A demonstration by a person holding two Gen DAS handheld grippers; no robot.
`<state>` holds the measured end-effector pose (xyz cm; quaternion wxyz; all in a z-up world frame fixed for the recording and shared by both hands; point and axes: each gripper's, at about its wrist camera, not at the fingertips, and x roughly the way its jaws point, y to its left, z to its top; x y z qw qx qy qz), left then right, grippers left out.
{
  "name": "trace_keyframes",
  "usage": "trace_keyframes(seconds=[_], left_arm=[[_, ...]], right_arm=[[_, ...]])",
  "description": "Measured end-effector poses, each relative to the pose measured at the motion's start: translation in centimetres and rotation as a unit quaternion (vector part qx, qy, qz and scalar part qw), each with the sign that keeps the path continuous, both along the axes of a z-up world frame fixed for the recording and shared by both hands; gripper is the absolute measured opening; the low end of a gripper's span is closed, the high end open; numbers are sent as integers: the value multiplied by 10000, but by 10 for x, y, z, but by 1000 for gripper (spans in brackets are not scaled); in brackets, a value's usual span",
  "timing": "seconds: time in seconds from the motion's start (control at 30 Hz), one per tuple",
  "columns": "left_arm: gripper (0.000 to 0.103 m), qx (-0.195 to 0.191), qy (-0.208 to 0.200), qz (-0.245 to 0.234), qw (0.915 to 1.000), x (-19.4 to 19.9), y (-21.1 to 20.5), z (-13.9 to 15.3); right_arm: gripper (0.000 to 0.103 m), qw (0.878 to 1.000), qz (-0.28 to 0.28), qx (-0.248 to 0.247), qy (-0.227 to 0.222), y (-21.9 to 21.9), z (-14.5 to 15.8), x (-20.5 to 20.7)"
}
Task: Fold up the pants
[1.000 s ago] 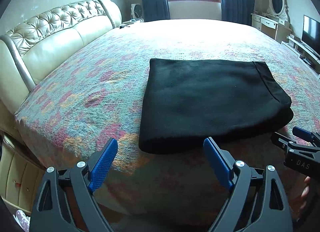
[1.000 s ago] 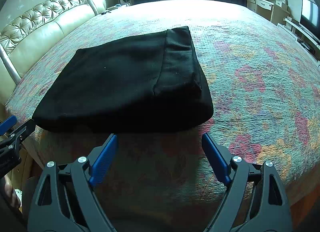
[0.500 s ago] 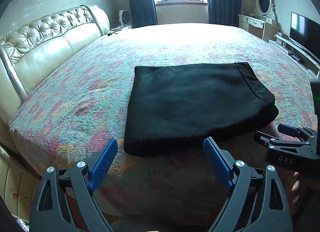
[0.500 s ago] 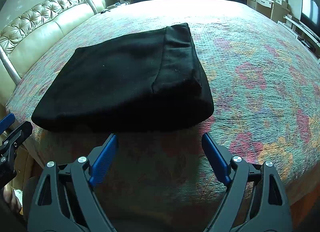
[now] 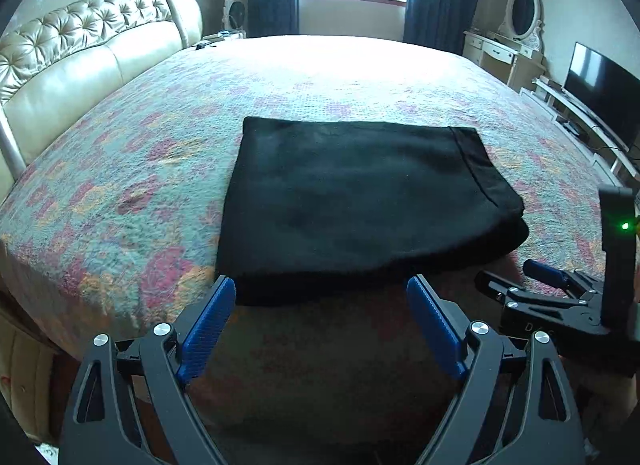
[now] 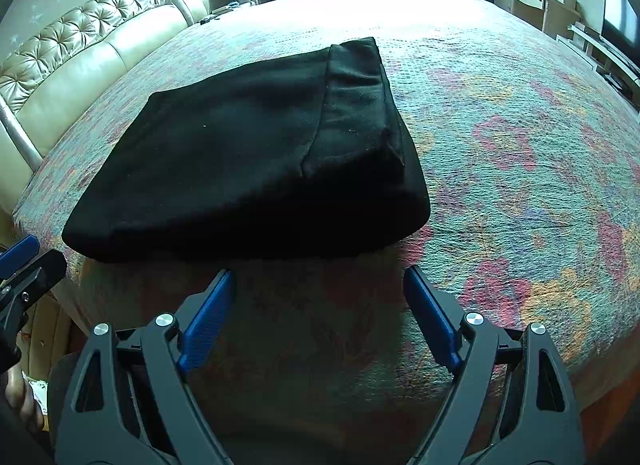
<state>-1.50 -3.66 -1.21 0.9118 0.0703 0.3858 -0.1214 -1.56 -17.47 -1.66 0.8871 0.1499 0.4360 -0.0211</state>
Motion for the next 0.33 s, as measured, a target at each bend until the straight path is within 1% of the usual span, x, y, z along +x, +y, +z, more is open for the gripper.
trace_keyframes(seconds=[0.07,0.13,0.17,0.23,0.33], left_arm=[[86,144,-217,-146,9996,6,-4,9],[86,217,-481,-90,9986,17,0,20],[86,216,-546,-33,9983,27,5,25],[86,128,-549,-80,9984,52,18,31],[86,304,-648,398,9966,105,49,28]], right_arm=[[85,10000,0,59,-10,-2,1,-2],[85,9998,-24,150,-106,-6,8,-4],[85,9997,-20,186,-176,-11,13,-4],[85,9991,-25,201,-377,-20,28,0],[85,9969,-121,142,-759,-46,52,20]])
